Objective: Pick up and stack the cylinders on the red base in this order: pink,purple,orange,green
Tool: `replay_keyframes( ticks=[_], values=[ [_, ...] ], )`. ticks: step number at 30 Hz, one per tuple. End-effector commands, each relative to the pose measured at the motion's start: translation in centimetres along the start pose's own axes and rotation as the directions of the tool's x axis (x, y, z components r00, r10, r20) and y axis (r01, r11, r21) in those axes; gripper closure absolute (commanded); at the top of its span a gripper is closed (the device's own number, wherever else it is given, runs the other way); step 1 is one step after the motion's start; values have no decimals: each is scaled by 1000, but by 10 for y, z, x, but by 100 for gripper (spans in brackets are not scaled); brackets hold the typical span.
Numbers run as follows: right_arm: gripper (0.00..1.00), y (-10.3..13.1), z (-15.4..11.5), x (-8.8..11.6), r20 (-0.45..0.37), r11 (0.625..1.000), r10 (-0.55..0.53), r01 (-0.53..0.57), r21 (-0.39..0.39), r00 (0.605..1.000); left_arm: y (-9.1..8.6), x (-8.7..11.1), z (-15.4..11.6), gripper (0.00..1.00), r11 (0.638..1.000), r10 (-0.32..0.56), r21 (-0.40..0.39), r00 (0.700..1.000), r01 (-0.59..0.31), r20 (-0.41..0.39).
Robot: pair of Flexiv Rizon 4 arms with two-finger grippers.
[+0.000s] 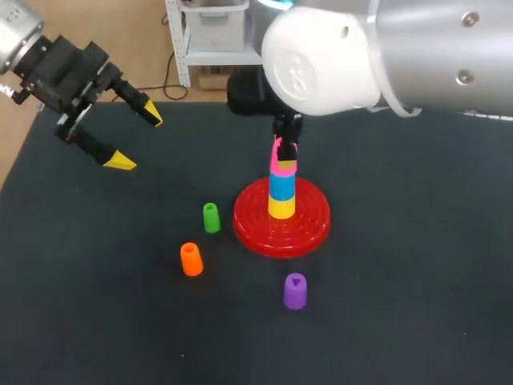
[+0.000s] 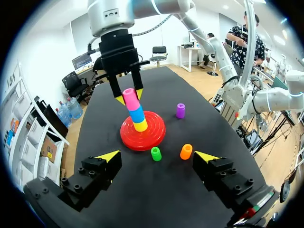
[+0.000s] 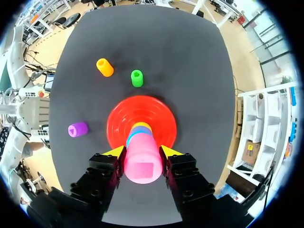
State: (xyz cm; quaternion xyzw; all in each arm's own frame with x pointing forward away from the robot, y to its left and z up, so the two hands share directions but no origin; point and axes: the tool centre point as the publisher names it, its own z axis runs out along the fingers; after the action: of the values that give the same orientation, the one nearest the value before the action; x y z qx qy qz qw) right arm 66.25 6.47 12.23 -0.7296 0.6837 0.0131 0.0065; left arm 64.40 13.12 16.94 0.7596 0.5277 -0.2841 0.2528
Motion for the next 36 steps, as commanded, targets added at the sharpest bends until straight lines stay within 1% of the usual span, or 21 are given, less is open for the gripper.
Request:
replay_keyframes(
  ticks=[1,9,15,31,36],
  values=[
    [100,1,5,-1,-2,1000,1,-1,4,1000,-1,1,1,0,1000,1,-3,1000,-1,0],
    [100,5,6,-1,2,1000,-1,1,-11,1000,-1,1,1,0,1000,1,-3,1000,-1,0],
    [100,5,3,-1,9,1000,4,-4,-3,1000,-1,1,1,0,1000,1,-3,1000,-1,0],
    [100,10,10,0,3,1000,-2,2,-16,1000,-1,1,1,0,1000,1,-3,1000,-1,0],
    [100,12,5,-1,10,1000,-12,12,5,1000,-1,1,1,0,1000,1,-3,1000,-1,0]
  ],
)
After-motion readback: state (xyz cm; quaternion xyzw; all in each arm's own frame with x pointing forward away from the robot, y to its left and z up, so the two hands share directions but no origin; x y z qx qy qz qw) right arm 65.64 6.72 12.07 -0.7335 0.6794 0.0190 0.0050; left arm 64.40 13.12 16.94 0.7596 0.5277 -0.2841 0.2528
